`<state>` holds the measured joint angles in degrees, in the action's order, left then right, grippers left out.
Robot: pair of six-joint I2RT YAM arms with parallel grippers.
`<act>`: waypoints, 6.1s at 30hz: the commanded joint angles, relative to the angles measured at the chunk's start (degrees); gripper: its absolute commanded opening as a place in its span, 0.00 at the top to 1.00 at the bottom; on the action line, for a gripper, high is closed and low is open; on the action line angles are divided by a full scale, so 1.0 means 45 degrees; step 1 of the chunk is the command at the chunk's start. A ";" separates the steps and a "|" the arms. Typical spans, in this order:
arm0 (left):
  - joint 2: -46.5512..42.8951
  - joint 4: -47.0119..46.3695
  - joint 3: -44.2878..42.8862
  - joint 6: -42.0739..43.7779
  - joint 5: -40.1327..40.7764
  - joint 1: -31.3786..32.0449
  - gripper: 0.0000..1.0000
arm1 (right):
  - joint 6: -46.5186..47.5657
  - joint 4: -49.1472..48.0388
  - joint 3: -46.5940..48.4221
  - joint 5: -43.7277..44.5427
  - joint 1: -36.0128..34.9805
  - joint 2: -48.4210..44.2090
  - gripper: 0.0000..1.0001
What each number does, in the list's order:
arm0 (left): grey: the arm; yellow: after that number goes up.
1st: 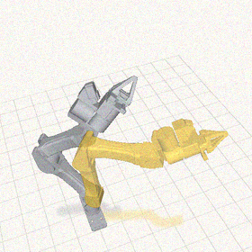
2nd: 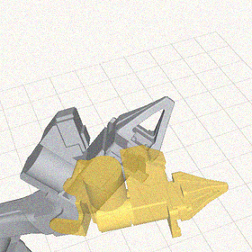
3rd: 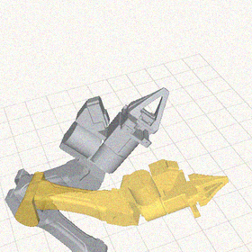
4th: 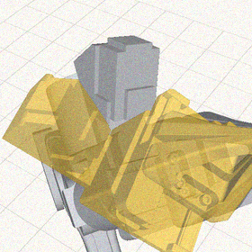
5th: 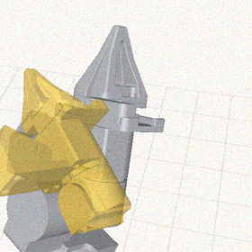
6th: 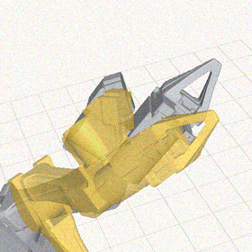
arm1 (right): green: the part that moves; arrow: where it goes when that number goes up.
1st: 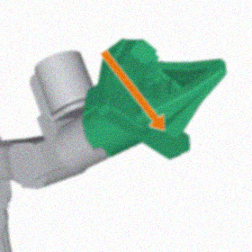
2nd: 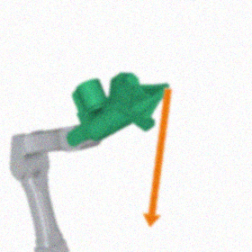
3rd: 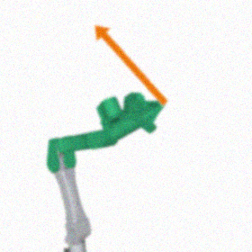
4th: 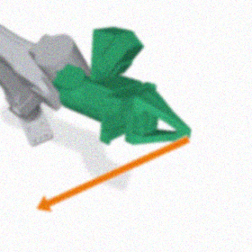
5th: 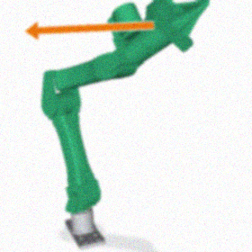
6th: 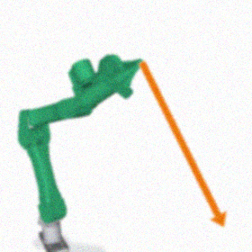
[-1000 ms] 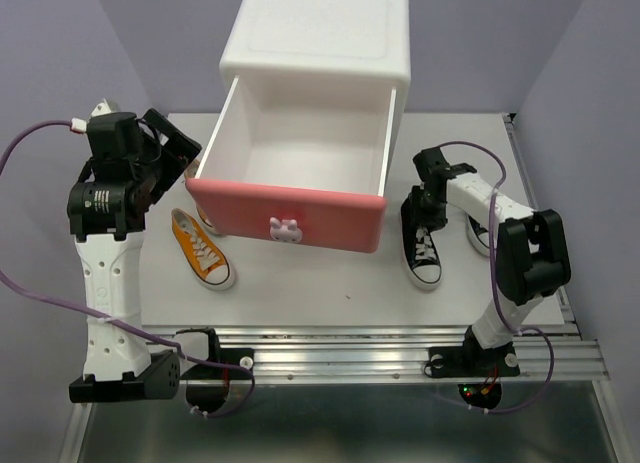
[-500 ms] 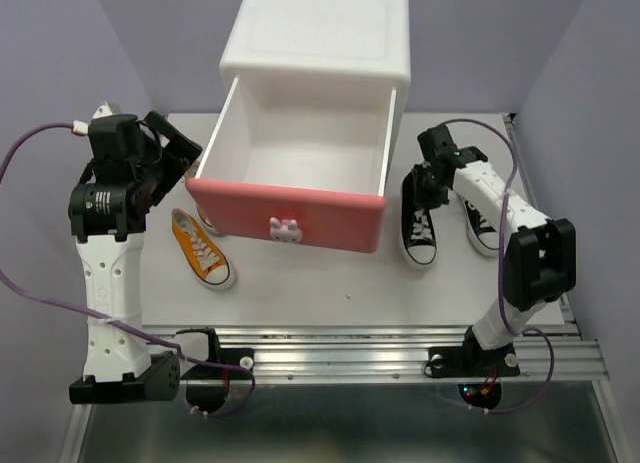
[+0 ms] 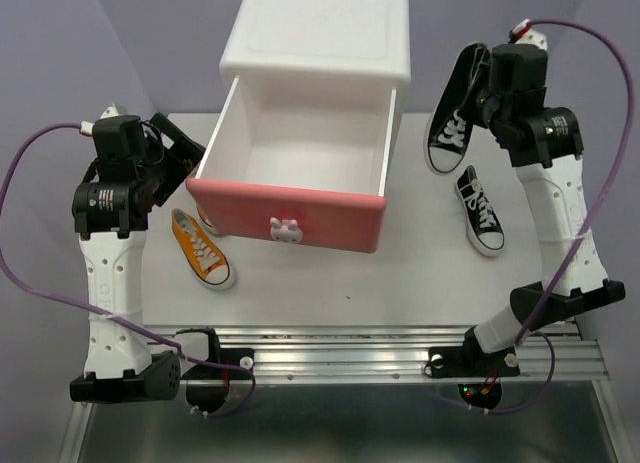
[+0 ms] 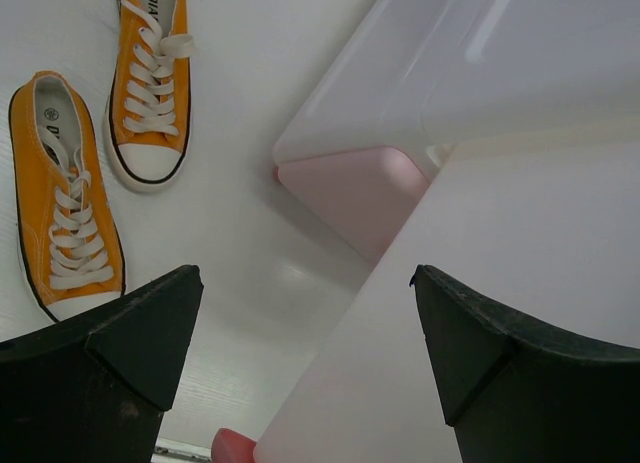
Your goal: Place and organize the shoes in the shoe cabinet
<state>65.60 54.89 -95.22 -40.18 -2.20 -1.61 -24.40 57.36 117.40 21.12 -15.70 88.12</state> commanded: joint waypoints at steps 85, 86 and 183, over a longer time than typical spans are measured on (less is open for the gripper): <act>-0.1043 -0.1183 0.2449 -0.0465 0.0273 -0.0073 0.01 | -0.5533 -0.3627 0.4300 0.2453 -1.0846 0.3640 0.99; -0.1024 -0.1164 0.2430 -0.0465 0.0312 -0.0092 0.01 | -0.5611 -0.3607 0.4339 0.2589 -1.0846 0.3680 0.99; -0.0750 -0.1983 0.2293 -0.0660 0.1074 -0.0073 0.01 | 0.2997 -0.9076 0.4124 0.0612 -0.8385 0.1709 0.00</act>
<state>62.57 48.56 -82.87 -42.81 2.20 -1.61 -21.37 21.63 133.25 19.66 -53.32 98.43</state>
